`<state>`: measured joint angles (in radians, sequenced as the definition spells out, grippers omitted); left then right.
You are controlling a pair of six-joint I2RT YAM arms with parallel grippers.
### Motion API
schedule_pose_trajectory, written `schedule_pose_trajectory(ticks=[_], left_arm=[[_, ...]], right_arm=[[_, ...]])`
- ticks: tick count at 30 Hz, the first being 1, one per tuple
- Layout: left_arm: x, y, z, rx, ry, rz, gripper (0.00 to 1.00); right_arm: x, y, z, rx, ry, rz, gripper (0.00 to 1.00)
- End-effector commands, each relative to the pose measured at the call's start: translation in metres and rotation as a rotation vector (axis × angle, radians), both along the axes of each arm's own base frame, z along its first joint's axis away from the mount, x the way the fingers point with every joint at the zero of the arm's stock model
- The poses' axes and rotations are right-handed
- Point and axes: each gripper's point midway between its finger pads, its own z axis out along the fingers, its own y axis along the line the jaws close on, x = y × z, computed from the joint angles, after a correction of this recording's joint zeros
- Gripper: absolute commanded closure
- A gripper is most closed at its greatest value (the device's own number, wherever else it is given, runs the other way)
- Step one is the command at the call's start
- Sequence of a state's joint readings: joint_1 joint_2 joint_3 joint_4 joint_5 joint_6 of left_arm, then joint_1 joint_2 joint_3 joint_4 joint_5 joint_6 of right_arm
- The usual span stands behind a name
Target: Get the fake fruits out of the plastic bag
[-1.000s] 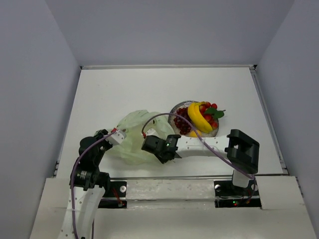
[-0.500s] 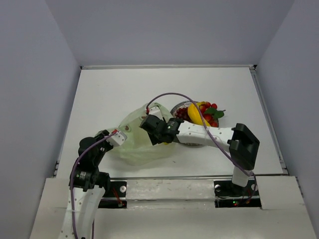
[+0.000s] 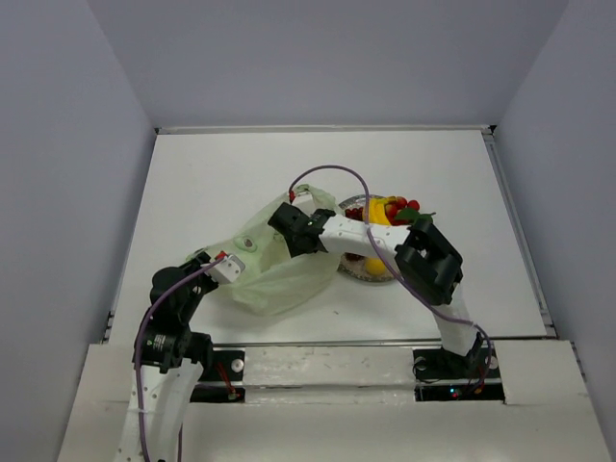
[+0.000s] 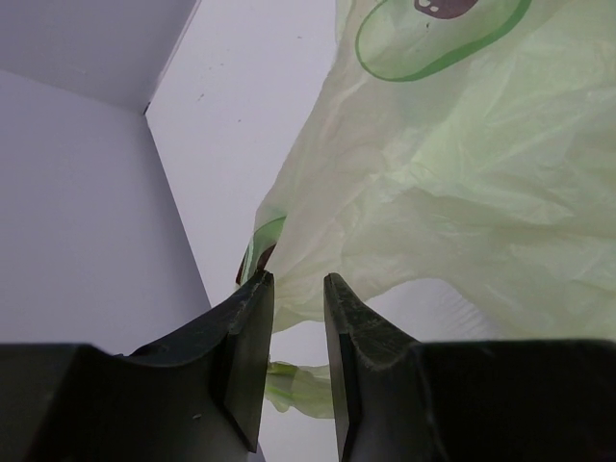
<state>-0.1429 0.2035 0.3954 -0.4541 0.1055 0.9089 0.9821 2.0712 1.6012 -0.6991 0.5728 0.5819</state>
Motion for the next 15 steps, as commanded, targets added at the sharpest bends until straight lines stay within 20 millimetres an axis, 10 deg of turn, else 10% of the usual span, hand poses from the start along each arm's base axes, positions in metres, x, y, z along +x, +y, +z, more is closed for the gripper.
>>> schedule_pose_trajectory(ticks=[1, 9, 15], left_arm=[[0.003, -0.001, 0.02, -0.001, -0.058, -0.01, 0.6], [0.007, 0.003, 0.03, -0.019, -0.094, 0.028, 0.61], [0.019, 0.007, 0.04, -0.04, -0.118, 0.076, 0.61]], right_arm=[[0.003, 0.0, -0.009, -0.027, 0.027, 0.015, 0.18], [-0.028, 0.005, -0.06, 0.033, 0.234, 0.111, 0.31], [-0.017, 0.025, -0.036, 0.097, 0.197, 0.139, 0.86]])
